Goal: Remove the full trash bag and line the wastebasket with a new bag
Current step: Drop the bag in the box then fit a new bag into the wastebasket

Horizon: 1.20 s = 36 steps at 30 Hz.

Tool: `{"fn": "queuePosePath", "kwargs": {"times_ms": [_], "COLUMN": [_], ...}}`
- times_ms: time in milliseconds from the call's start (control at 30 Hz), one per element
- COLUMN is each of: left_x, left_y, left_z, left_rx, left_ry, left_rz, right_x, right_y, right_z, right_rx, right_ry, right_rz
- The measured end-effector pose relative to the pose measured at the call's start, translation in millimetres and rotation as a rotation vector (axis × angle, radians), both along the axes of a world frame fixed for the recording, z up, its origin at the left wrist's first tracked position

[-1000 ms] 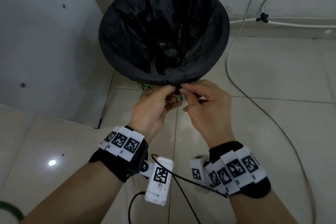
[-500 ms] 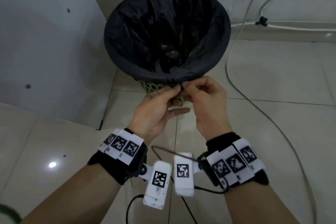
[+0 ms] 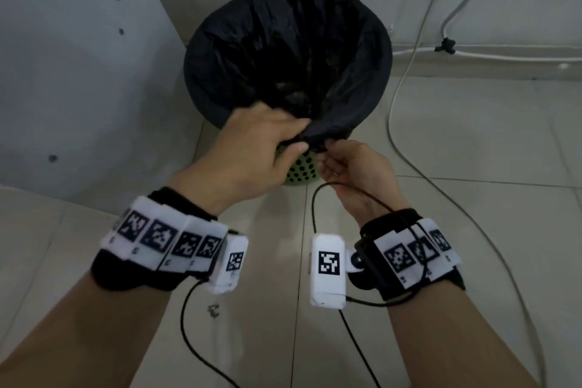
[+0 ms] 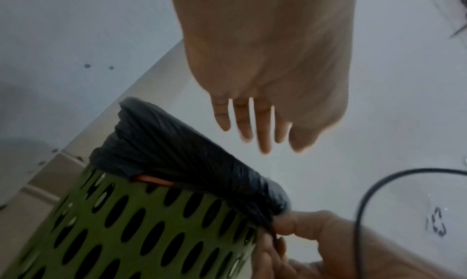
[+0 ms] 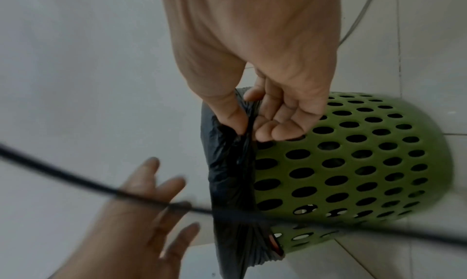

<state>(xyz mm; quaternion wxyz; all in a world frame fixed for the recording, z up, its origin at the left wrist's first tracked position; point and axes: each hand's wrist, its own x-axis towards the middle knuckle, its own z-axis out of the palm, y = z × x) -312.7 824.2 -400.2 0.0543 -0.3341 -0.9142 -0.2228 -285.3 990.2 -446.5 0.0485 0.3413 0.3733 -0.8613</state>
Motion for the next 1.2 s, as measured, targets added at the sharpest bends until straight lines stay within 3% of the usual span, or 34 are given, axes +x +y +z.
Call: {"fn": "queuePosePath", "kwargs": {"times_ms": [100,267,533,733,967,1200], "left_x": [-6.6,-7.7,-4.3,-5.3,-1.9,-4.0], "left_y": [0.5,7.2,15.2,15.8,17.1,17.2], "left_z": [-15.4,-11.2,-17.0,-16.9,-8.2,-7.4], "left_rx": [0.104,0.168,0.146,0.141,0.057,0.075], "left_ry": [-0.080,-0.050,-0.041,-0.016,-0.026,-0.051], "left_rz": [0.023,0.033,0.061,0.072,0.102,0.115], "right_x": [-0.3,0.0,-0.3,-14.9,3.9,2.9], "right_y": [-4.0,-19.3,-22.1,-25.1,-34.4,-29.6], "right_z": [4.1,7.9,29.1,25.2,12.0,3.0], "right_rx": [-0.099,-0.277,-0.259,-0.146,-0.372,-0.441], "right_ry": [-0.029,0.025,0.136,-0.004,0.232,0.225], "right_rz": [-0.015,-0.170,-0.118,-0.132,-0.228,-0.175]}}
